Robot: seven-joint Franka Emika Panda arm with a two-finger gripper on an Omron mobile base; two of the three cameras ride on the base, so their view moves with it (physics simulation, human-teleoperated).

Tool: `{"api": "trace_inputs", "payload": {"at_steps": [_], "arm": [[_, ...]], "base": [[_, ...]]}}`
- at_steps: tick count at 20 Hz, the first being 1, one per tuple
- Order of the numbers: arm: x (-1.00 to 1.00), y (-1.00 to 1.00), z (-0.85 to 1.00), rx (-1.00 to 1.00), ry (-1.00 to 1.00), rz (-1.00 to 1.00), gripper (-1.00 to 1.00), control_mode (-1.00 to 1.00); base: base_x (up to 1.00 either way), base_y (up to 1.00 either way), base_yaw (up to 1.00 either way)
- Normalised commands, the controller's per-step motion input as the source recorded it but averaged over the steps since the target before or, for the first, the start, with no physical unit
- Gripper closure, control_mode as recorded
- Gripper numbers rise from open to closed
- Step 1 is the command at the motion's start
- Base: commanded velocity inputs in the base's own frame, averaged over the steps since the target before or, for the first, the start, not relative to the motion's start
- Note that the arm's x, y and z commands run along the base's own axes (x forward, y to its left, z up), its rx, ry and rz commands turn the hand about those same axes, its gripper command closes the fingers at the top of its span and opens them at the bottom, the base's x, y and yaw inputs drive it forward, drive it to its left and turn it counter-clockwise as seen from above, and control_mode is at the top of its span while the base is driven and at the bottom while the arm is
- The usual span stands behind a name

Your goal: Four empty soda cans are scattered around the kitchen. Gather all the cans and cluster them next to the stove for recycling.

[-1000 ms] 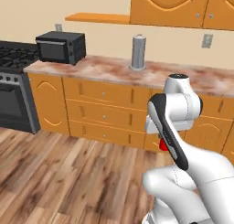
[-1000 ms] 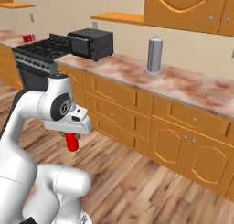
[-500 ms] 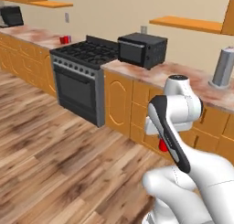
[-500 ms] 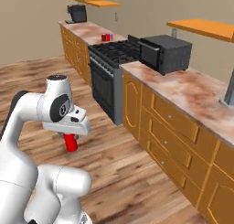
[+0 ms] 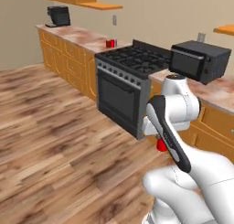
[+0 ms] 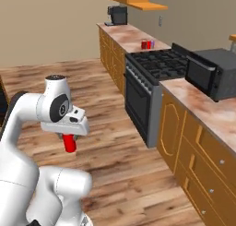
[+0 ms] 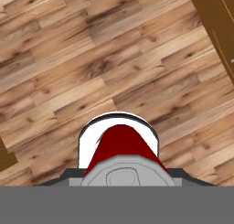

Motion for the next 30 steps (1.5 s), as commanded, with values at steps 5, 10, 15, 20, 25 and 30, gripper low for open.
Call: {"api": "trace_inputs", "payload": {"at_steps": [5,10,15,20,25,30], "arm": [[0.0,0.0,0.0,0.0,0.0,0.0,1.0,1.0],[0.0,0.0,0.0,0.0,0.0,0.0,1.0,1.0],[0.0,0.0,0.0,0.0,0.0,0.0,1.0,1.0],[0.0,0.0,0.0,0.0,0.0,0.0,1.0,1.0],[0.0,0.0,0.0,0.0,0.0,0.0,1.0,1.0],[0.0,0.0,0.0,0.0,0.0,0.0,1.0,1.0]], "base": [[1.0,0.21,0.08],[1.0,0.04,0.0],[1.0,0.32,-0.09],[1.0,0.93,-0.29],[1.0,0.88,-0.38],[0.96,0.73,-0.58]]}}
